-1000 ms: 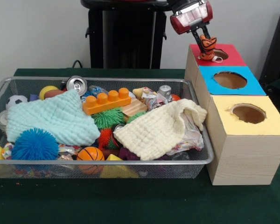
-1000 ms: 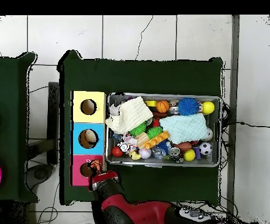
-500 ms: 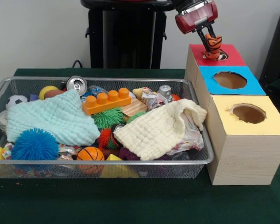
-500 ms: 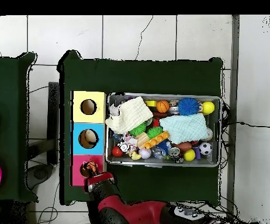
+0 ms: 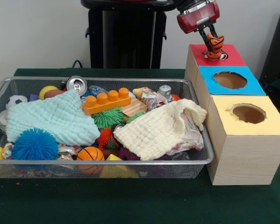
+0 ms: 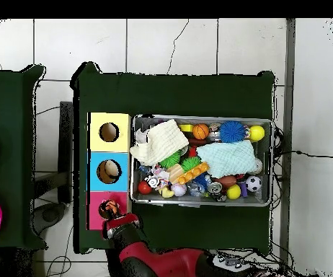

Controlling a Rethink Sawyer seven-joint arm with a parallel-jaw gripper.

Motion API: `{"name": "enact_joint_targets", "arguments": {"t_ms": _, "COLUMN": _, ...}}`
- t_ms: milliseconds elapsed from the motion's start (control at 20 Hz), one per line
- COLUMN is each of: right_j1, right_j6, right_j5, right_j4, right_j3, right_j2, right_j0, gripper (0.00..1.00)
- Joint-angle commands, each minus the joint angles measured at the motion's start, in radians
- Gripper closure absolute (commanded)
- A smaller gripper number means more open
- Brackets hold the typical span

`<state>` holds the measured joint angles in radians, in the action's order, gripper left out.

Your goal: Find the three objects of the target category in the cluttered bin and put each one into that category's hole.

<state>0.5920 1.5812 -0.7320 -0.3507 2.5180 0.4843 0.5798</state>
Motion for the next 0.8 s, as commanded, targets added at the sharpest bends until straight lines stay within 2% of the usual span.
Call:
{"name": "enact_joint_targets", "arguments": {"t_ms": 50, "right_j1": -0.031, "right_j6": 0.313, "right_j5": -0.06, "right_j4": 0.062, "right_j3": -0.057, "right_j2": 0.001, "right_j0": 0.002, "gripper": 1.0}}
{"name": "enact_joint_targets", "arguments": {"t_ms": 350, "right_j1": -0.02, "right_j6": 0.332, "right_j5": -0.032, "right_j4": 0.087, "right_j3": -0.046, "right_j2": 0.023, "right_j0": 0.007, "gripper": 1.0}}
{"name": "enact_joint_targets", "arguments": {"t_ms": 650, "right_j1": -0.063, "right_j6": 0.335, "right_j5": -0.033, "right_j4": 0.068, "right_j3": -0.068, "right_j2": 0.026, "right_j0": 0.018, "gripper": 1.0}}
{"name": "enact_joint_targets", "arguments": {"t_ms": 800, "right_j1": -0.056, "right_j6": 0.336, "right_j5": -0.033, "right_j4": 0.071, "right_j3": -0.06, "right_j2": 0.024, "right_j0": 0.02, "gripper": 1.0}}
